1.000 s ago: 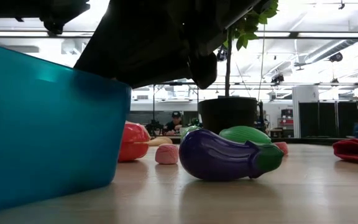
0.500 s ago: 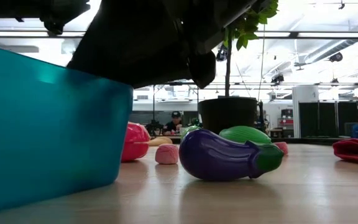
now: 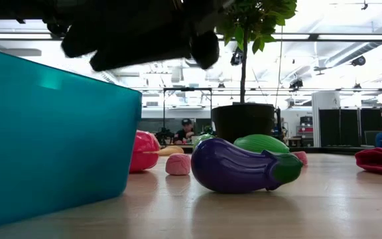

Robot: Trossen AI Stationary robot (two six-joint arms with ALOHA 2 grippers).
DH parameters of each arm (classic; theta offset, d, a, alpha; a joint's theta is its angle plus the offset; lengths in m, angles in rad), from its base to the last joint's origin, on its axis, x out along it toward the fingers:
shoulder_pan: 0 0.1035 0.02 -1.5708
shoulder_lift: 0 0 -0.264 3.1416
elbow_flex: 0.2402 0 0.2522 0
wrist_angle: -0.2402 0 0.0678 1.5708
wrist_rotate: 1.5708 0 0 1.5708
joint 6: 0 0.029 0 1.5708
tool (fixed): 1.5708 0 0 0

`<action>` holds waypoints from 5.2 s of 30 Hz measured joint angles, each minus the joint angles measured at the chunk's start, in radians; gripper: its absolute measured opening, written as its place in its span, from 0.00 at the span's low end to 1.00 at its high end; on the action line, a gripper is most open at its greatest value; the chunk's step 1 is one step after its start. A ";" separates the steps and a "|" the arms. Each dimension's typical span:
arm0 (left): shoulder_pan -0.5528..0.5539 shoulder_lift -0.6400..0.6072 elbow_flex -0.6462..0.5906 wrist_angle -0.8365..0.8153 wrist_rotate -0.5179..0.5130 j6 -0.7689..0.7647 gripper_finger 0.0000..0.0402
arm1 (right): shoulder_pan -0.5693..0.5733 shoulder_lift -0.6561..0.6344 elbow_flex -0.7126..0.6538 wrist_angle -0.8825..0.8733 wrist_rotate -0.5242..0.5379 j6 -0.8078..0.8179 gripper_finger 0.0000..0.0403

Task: Pick and placing Produce into tupperware
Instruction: Put the top pink peach into the blue bin

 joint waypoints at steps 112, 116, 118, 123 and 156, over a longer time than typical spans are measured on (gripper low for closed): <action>0.000 0.065 -0.001 0.044 -0.009 0.052 0.35 | -0.090 -0.567 -1.111 0.089 0.150 0.587 0.19; 0.000 0.064 -0.001 0.044 -0.009 0.052 0.35 | -0.091 -0.578 -1.107 0.097 0.130 0.580 0.15; 0.000 0.064 -0.001 0.044 -0.009 0.052 0.35 | -0.089 -0.592 -1.099 0.095 0.106 0.560 0.15; 0.000 0.064 -0.001 0.044 -0.009 0.052 0.35 | -0.089 -0.612 -1.059 0.094 0.109 0.478 0.14; 0.000 0.066 -0.001 0.043 -0.008 0.052 0.35 | -0.002 -0.630 -0.830 0.390 -0.141 0.045 0.14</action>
